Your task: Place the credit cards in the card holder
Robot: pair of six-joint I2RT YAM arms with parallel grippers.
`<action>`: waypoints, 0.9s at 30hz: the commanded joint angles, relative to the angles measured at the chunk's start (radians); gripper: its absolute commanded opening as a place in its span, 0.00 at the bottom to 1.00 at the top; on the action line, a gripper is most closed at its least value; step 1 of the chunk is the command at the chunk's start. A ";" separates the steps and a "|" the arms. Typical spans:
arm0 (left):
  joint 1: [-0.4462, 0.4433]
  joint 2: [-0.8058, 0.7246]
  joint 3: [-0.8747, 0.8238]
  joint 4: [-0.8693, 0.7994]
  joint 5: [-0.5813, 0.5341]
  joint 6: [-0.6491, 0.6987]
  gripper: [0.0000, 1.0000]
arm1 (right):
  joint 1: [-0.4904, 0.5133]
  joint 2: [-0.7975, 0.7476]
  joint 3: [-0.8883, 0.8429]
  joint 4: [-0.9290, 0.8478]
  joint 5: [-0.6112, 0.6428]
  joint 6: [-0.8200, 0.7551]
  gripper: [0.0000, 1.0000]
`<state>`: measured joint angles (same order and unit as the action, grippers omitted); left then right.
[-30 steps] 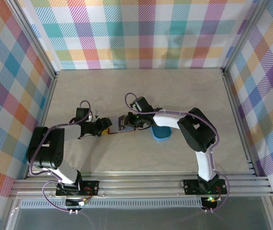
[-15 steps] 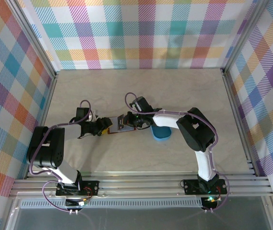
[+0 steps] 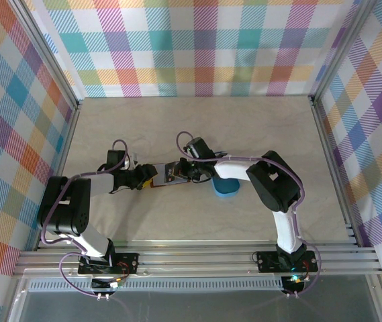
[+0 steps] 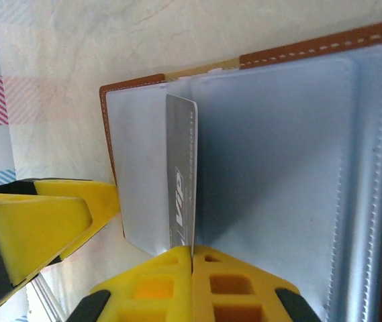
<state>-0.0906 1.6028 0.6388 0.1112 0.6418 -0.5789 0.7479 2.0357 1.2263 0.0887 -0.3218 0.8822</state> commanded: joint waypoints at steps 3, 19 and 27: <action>-0.011 0.014 0.019 0.000 -0.004 0.011 0.51 | 0.011 -0.015 -0.027 -0.010 0.035 0.050 0.00; -0.020 0.031 0.027 0.010 -0.007 0.002 0.51 | 0.027 -0.026 -0.033 -0.049 0.087 0.078 0.00; -0.021 0.036 0.028 0.007 -0.005 0.004 0.51 | 0.027 0.039 0.054 -0.118 0.014 0.024 0.00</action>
<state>-0.0971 1.6169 0.6521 0.1116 0.6357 -0.5793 0.7673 2.0350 1.2522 0.0517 -0.2764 0.9413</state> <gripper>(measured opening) 0.509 0.057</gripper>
